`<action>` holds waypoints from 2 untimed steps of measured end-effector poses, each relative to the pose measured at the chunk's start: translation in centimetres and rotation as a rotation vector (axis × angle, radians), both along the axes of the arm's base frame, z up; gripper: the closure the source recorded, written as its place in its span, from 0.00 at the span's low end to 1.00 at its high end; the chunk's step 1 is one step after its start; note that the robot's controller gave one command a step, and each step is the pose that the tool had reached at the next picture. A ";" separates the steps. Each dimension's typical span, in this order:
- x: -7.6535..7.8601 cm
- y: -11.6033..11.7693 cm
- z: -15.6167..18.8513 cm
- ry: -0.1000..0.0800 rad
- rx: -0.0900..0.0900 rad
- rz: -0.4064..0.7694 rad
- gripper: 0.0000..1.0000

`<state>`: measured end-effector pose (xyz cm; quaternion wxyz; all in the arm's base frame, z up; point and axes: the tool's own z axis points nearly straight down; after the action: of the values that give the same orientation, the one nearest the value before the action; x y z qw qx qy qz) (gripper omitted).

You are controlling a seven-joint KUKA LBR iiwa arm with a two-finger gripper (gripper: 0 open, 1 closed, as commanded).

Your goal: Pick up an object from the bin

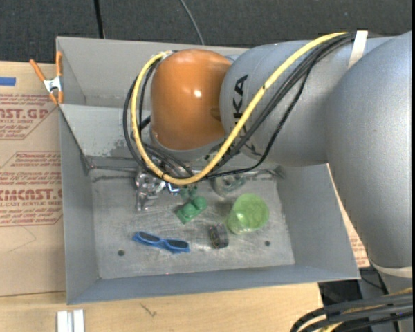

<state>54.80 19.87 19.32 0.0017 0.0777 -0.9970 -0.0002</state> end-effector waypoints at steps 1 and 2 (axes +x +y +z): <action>0.1 0.0 0.4 -0.005 0.002 -0.001 0.00; -2.1 -5.1 -12.2 -0.013 0.005 0.124 0.00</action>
Offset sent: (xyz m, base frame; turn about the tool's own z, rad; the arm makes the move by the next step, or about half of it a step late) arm 0.0000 0.0000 0.0000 0.0000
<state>52.66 14.76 7.08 -0.0051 0.1395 -0.9902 -0.0019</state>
